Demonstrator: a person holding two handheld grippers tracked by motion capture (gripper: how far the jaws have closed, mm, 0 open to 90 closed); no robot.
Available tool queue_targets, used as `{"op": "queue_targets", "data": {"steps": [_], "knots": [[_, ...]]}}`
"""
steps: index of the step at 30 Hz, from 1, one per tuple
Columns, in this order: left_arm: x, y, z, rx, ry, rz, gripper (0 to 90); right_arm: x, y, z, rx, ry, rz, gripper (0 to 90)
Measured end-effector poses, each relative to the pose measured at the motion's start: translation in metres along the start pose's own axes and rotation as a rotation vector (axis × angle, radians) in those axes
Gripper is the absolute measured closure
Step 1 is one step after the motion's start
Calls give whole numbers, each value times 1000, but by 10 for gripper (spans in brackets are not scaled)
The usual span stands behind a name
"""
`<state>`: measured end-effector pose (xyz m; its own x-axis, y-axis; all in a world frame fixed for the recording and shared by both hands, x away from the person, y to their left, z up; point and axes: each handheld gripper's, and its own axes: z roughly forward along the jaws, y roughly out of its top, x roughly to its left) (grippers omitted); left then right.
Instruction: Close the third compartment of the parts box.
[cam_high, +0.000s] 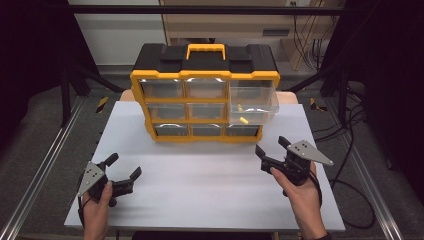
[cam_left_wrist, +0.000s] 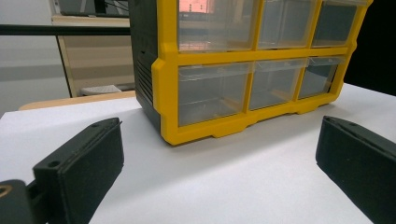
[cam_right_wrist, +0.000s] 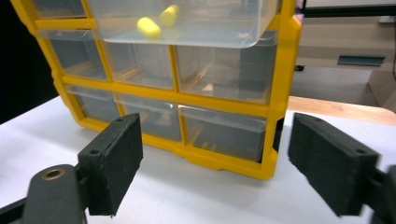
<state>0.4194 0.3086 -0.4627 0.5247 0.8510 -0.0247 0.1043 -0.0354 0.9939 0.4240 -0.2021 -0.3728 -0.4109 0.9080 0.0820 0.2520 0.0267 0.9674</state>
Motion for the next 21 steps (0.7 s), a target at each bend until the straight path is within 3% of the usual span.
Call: {"op": "queue_targets", "data": {"steps": [6, 21], "knots": [[0, 0, 0, -1, 0, -3, 8, 3, -1, -1, 4, 27, -22, 426], [0, 0, 1, -3, -1, -7, 8, 8, 2, 1, 0, 63, -52, 809]]}}
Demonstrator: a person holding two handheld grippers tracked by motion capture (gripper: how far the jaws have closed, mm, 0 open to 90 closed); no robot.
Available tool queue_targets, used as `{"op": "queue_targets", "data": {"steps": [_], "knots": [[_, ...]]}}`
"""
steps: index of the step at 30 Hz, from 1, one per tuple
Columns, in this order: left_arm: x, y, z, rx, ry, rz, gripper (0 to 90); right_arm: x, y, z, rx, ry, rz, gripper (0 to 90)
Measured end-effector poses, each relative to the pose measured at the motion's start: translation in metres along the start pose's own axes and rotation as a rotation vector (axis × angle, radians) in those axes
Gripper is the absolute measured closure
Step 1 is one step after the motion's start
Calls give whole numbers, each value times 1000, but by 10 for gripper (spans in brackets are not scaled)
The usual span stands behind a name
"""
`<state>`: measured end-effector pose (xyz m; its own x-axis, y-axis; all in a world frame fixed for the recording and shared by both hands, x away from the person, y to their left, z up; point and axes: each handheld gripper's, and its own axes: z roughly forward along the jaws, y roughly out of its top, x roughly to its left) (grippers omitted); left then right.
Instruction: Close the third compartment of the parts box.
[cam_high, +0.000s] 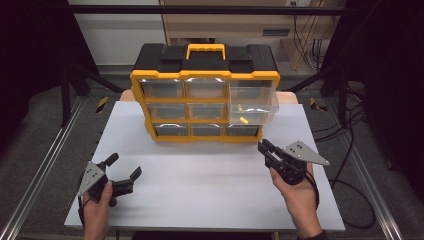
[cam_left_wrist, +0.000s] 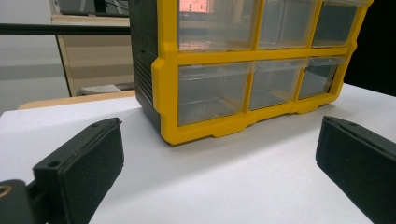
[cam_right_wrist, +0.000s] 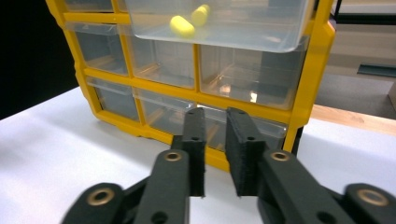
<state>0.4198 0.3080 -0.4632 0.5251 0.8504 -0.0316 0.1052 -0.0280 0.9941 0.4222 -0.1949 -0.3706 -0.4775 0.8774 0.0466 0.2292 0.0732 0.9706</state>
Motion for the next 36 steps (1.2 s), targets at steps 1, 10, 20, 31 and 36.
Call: {"op": "queue_targets", "data": {"steps": [1, 10, 20, 31, 36], "knots": [[0, 0, 0, 0, 0, 0, 8, 0, 1, 0, 1, 3, -3, 822], [0, 0, 0, 2, 0, 2, 8, 3, 6, 1, -16, 29, -7, 900], [0, 0, 0, 1, -1, 2, 8, 4, 13, 4, -30, 43, 7, 900], [0, 0, 0, 1, 1, 0, 8, 5, 26, 8, -58, 44, 21, 900], [0, 0, 0, 0, 2, 1, 8, 6, 31, 10, -68, 44, 23, 900]]}}
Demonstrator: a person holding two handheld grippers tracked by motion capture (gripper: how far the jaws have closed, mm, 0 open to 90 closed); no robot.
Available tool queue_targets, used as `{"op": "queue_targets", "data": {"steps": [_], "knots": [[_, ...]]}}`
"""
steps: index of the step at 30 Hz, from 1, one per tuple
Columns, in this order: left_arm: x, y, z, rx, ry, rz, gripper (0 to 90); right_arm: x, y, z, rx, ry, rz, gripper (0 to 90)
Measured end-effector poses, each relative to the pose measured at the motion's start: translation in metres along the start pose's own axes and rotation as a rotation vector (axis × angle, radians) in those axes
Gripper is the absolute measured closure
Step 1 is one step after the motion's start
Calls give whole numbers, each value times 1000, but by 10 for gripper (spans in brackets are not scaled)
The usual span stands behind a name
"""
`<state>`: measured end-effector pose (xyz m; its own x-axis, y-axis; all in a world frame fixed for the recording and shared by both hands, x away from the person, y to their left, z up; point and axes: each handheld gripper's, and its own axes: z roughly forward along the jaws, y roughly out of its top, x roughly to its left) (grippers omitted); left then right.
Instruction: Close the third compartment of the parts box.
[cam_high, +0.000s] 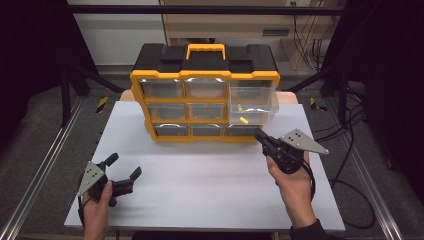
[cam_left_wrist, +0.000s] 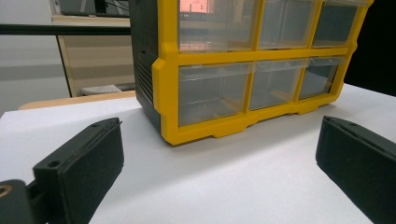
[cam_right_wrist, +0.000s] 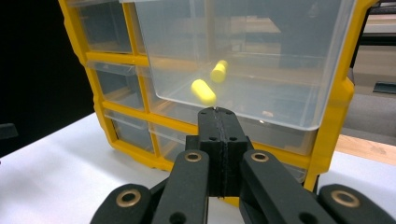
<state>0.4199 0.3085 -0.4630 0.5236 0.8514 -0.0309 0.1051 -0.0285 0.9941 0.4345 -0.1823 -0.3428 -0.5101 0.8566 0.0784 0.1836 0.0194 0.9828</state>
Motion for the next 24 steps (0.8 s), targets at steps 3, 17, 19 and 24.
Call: {"op": "queue_targets", "data": {"steps": [3, 17, 19, 24], "knots": [[0, 0, 0, 2, 0, 3, 8, 0, 1, 1, -6, 2, 2, 900], [1, 1, -1, -1, 3, 6, 8, 4, 13, 11, -42, -1, 12, 900], [1, 1, -1, -2, 4, 5, 8, 4, 14, 13, -45, -3, 10, 900], [1, 1, 0, -5, 3, -1, 8, 3, 15, 15, -48, -20, 12, 900]]}}
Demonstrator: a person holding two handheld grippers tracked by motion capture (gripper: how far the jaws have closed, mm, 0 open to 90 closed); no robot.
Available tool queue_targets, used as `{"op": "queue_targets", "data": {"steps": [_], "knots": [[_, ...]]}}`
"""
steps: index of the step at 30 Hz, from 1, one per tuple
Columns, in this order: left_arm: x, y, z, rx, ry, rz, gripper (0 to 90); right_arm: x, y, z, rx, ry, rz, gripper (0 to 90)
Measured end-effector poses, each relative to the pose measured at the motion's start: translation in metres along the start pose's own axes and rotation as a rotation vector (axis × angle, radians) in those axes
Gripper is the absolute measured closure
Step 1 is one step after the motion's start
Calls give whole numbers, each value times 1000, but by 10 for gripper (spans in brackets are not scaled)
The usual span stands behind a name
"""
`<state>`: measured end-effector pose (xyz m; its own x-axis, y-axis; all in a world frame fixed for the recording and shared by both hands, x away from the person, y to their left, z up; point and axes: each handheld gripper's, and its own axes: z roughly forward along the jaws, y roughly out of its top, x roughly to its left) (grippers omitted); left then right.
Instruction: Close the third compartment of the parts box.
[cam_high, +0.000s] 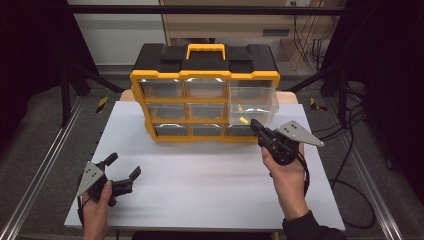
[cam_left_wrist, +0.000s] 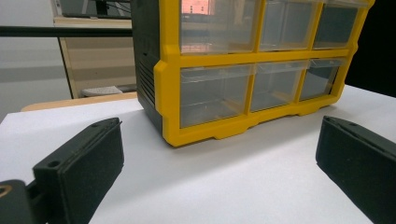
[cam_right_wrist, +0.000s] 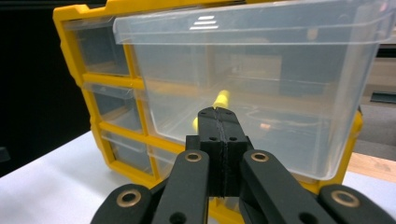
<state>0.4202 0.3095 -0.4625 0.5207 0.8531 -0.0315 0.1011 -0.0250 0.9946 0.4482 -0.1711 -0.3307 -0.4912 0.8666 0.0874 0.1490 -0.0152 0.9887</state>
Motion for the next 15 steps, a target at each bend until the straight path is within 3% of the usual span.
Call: {"op": "queue_targets", "data": {"steps": [15], "knots": [[2, 1, -1, -8, -1, -3, 8, -4, 2, 3, 1, -19, -16, 900]]}}
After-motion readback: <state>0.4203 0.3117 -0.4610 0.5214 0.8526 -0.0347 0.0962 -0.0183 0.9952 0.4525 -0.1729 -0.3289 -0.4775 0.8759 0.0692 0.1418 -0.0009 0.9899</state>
